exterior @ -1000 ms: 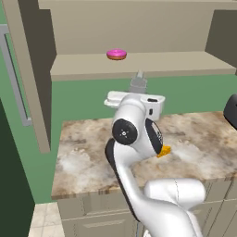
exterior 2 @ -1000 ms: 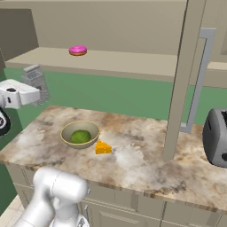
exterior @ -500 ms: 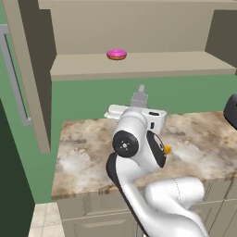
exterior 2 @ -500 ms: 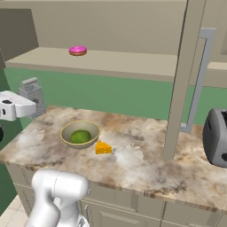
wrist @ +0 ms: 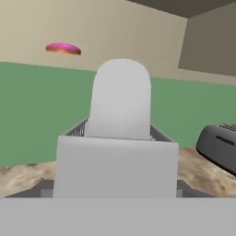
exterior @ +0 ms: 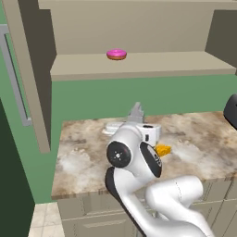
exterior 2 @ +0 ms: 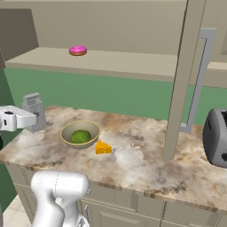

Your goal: Pick the cheese from the fridge and the cheese grater from the cabinet and place them next to the salad bowl.

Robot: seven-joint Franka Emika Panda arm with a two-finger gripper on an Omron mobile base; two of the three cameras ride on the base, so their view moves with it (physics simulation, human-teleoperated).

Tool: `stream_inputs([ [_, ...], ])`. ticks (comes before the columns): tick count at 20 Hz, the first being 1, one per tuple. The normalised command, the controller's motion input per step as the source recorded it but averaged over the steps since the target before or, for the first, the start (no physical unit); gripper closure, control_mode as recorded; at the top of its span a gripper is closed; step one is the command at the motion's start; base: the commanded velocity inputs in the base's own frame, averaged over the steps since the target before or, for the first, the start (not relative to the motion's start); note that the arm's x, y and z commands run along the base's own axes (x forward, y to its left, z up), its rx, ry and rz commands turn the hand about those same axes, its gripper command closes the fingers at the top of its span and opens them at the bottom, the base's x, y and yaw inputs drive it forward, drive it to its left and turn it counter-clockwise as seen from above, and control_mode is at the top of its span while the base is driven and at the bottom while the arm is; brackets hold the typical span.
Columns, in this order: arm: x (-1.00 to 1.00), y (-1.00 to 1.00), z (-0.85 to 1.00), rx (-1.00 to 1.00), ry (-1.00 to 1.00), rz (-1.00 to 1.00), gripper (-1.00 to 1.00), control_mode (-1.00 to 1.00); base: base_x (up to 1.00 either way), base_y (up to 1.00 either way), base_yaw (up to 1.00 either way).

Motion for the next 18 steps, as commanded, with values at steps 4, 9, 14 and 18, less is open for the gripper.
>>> stream_inputs([
  [4, 0.03, 0.08, -0.59, 0.0, 0.14, -0.12, 1.0, -1.0, 0.0, 0.0, 0.0],
  [9, 0.19, 0.03, -0.65, 0.0, 0.09, -0.14, 1.0, -1.0, 0.0, 0.0, 0.0],
  [14, 0.28, 0.11, -0.62, 0.0, 0.04, -0.12, 1.0, -1.0, 0.0, 0.0, 0.0],
  [18, 0.13, 0.08, -0.51, 0.04, 0.06, -0.02, 1.0, -1.0, 0.0, 0.0, 0.0],
])
